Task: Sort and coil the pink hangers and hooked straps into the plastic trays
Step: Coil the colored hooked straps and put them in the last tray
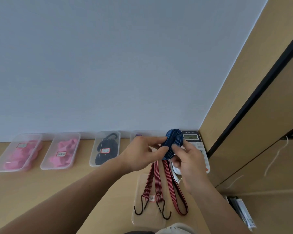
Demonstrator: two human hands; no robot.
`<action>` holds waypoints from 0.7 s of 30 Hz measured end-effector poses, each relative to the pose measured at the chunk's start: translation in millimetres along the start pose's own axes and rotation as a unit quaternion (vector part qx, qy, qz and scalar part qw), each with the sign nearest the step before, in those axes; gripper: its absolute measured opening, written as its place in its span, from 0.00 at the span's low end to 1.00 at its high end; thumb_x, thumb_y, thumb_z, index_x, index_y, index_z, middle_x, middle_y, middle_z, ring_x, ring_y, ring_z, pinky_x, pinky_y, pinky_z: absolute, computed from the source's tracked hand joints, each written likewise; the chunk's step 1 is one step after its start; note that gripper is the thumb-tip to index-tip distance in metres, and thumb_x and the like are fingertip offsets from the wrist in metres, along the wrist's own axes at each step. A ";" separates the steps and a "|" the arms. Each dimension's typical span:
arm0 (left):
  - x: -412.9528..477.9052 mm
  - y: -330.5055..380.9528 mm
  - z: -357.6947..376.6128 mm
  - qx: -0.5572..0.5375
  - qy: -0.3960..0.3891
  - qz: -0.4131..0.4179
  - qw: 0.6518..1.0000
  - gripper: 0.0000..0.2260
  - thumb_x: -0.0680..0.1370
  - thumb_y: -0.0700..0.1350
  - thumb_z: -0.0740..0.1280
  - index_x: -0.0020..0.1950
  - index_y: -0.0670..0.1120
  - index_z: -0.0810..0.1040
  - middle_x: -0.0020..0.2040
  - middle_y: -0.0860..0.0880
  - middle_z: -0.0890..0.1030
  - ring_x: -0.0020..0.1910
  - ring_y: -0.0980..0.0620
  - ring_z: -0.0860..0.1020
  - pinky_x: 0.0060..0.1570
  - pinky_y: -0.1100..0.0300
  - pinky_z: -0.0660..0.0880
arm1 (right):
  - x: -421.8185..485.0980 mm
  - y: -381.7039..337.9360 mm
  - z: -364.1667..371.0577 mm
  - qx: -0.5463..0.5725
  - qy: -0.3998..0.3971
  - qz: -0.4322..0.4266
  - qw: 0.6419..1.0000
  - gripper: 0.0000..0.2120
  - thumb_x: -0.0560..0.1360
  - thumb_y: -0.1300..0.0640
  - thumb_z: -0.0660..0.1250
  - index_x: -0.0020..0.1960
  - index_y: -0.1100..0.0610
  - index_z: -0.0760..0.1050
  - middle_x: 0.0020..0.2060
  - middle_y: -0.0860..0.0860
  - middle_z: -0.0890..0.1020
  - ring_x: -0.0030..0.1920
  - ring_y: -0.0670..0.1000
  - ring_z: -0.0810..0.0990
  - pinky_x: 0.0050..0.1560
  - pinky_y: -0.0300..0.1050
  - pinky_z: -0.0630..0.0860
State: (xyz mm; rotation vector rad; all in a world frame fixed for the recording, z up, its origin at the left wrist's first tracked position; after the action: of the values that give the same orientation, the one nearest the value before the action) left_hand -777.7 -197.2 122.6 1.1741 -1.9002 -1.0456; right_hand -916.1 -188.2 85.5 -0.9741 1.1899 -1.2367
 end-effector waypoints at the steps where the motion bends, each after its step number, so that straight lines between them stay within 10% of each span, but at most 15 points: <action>1: 1.2 -6.7 -5.7 -0.019 0.035 -0.027 0.999 0.11 0.77 0.47 0.68 0.59 0.50 0.82 0.45 0.62 0.84 0.44 0.63 0.82 0.45 0.66 0.77 | -0.2 -1.9 3.4 -0.019 -0.002 -0.017 1.000 0.13 0.78 0.63 0.65 0.50 0.47 0.83 0.27 0.49 0.77 0.26 0.43 0.73 0.26 0.35 0.69; 7: -7.4 -54.7 -21.6 -0.193 0.094 -0.170 0.962 0.09 0.75 0.39 0.73 0.50 0.39 0.76 0.43 0.43 0.86 0.35 0.48 0.82 0.34 0.61 0.76 | 4.4 -3.9 21.7 -0.186 0.043 -0.073 0.979 0.26 0.75 0.57 0.71 0.71 0.50 0.70 0.42 0.49 0.85 0.40 0.47 0.84 0.46 0.50 0.82; 14: -24.7 -84.8 -29.0 -0.412 0.095 -0.223 0.878 0.17 0.70 0.40 0.74 0.57 0.39 0.80 0.52 0.38 0.84 0.49 0.42 0.82 0.51 0.49 0.76 | 1.8 -9.5 48.8 -0.215 0.095 -0.131 0.963 0.10 0.70 0.52 0.76 0.43 0.46 0.75 0.37 0.43 0.83 0.38 0.41 0.82 0.42 0.41 0.80; 21: -33.3 -108.9 -30.1 -0.462 0.034 -0.233 0.855 0.12 0.74 0.38 0.70 0.56 0.38 0.83 0.54 0.38 0.83 0.53 0.40 0.79 0.64 0.42 0.70 | 8.1 11.8 70.9 -0.201 0.053 -0.117 0.971 0.09 0.72 0.57 0.74 0.41 0.47 0.75 0.36 0.48 0.82 0.33 0.46 0.81 0.36 0.50 0.81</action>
State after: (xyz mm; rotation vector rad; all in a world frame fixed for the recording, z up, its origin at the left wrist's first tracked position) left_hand -697.6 -205.3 36.7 1.0375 -0.8038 -1.8516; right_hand -844.7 -200.0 83.9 -1.3941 1.4780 -1.2676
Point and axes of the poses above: each hand's wrist, its own x-axis towards the middle knuckle, its own z-axis out of the palm, y = z × x, the point moved 9 cm from there along x, towards the middle knuckle
